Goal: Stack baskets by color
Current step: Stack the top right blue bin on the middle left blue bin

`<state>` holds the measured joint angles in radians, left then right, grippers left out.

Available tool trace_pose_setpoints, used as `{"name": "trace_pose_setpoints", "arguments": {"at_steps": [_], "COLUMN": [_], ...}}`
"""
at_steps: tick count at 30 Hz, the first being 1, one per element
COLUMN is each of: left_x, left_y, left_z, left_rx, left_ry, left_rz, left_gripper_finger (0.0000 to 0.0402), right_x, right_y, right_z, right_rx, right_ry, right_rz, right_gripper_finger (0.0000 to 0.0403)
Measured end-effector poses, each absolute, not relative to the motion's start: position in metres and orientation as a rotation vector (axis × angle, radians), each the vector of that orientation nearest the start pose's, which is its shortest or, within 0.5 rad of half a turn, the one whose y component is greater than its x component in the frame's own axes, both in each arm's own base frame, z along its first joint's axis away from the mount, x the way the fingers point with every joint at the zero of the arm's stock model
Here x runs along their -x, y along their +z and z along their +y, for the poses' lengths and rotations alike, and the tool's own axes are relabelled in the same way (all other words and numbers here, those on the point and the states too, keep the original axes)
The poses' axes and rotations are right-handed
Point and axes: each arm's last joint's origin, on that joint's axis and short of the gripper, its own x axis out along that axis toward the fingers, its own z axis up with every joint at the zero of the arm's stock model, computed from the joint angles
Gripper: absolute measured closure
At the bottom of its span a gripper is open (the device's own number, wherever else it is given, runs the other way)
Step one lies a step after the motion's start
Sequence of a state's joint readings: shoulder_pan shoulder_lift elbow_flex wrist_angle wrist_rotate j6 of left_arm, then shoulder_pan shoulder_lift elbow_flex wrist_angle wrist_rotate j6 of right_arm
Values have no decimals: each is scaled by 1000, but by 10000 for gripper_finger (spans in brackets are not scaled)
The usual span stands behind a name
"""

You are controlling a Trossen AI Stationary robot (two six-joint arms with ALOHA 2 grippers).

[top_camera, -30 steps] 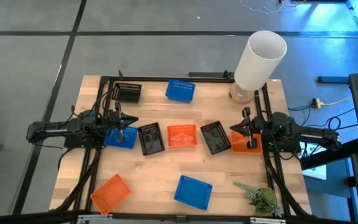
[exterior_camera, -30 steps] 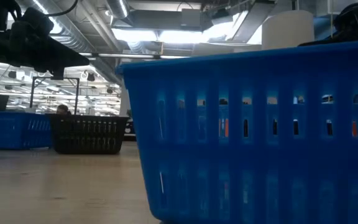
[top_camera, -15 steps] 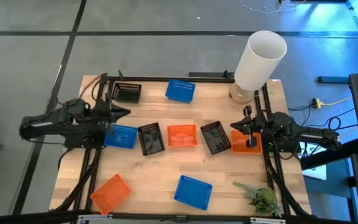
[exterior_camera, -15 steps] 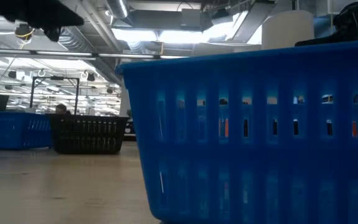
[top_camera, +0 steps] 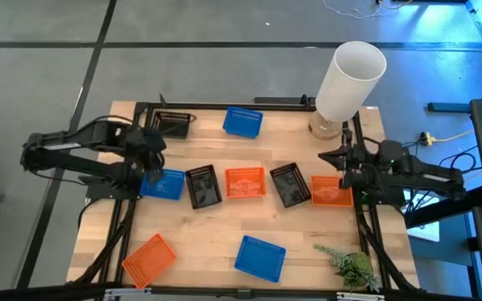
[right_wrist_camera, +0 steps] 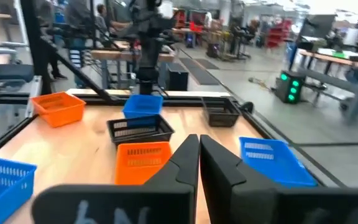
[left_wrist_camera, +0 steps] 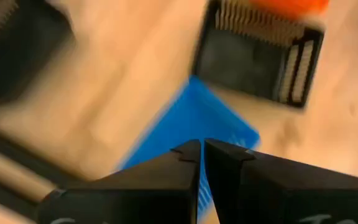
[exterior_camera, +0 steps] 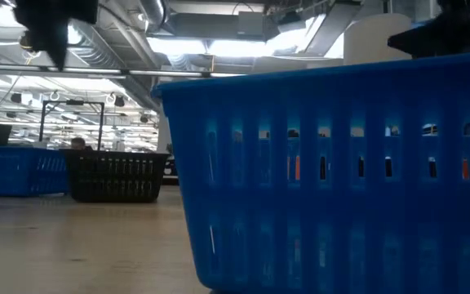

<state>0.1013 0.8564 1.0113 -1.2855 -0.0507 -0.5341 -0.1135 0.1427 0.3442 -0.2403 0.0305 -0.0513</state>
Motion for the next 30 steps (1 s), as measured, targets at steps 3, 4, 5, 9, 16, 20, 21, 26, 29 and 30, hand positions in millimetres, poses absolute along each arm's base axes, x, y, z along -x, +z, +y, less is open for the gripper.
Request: {"name": "trace_pose_setpoints", "arguments": {"at_steps": [3,4,5,9,16,20,21,26,29,30], "left_x": [-125,-127,-129,-132,-132,-132,-132,-132,-132,-132], "left_y": [310,308,307,306,305,305,305,305,305,305], "left_z": [12,11,10,8,5,0,-1,-4,-4,-4], "left_rx": [588,610,644,693,743,729,723,745,773,782], "left_ry": [386,362,349,332,283,236,230,238,258,281], "left_rz": [1100,1094,1088,1076,1110,1132,1133,1132,1140,1135], "left_gripper_finger": [388,388,388,388,391,397,394,376,360,353], "right_x": [-84,-84,-85,-88,-97,-102,-103,-109,-112,-112], "right_y": [261,266,271,284,290,291,291,295,300,302], "right_z": [-12,-12,-12,-13,-14,-14,-14,-15,-15,-15], "right_rx": [27,30,34,39,57,34,28,25,26,27], "right_ry": [-181,-186,-190,-196,-194,-190,-190,-187,-186,-186], "right_rz": [86,100,109,147,203,221,227,243,244,242], "right_gripper_finger": [386,386,386,386,386,386,386,386,386,386]}}
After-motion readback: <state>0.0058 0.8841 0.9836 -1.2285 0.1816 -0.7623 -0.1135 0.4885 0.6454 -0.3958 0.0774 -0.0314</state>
